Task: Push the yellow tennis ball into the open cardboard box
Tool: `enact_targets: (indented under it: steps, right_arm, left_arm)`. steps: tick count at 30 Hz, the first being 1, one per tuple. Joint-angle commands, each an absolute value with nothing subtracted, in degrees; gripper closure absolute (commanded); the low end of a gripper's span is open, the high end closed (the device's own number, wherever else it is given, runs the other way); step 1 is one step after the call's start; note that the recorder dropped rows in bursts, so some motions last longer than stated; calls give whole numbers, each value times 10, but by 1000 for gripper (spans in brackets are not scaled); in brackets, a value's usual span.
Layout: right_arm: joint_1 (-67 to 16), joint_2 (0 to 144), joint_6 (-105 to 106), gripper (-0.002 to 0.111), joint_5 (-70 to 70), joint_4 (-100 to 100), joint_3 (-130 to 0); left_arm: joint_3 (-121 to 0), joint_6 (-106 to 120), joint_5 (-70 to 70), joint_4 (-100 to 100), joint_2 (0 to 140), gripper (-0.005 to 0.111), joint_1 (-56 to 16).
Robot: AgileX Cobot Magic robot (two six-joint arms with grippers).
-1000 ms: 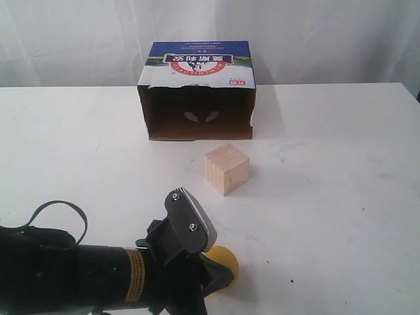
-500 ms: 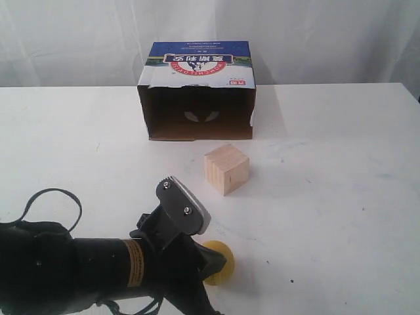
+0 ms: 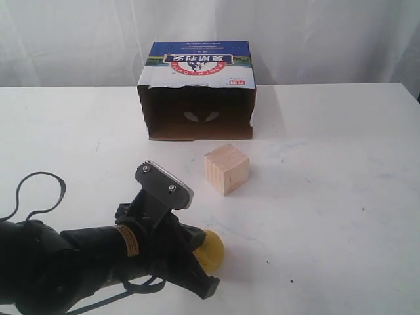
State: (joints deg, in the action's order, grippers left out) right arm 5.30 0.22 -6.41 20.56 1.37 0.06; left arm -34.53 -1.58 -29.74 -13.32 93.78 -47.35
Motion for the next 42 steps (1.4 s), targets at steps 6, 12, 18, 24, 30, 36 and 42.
enact_targets:
  steps: [6, 12, 18, 24, 30, 36, 42]
  right_arm:
    - [51, 0, -63, 108, 201, 14, 0]
    - [51, 0, -63, 108, 201, 14, 0]
    - [51, 0, -63, 108, 201, 14, 0]
    - [51, 0, -63, 108, 201, 14, 0]
    - [51, 0, -63, 108, 201, 14, 0]
    - [51, 0, -63, 108, 201, 14, 0]
    - [51, 0, -63, 108, 201, 14, 0]
  left_arm:
    - [-333, 91, -229, -241, 953, 107, -473]
    - [-333, 92, -238, -241, 953, 107, -473]
    - [-333, 92, -290, -241, 953, 107, -473]
    - [-333, 161, -310, -300, 932, 107, -473]
    - [-333, 176, -385, -314, 880, 107, -473]
    - [-333, 138, -354, -254, 876, 107, -473]
    - [-333, -22, -269, -78, 871, 107, -473]
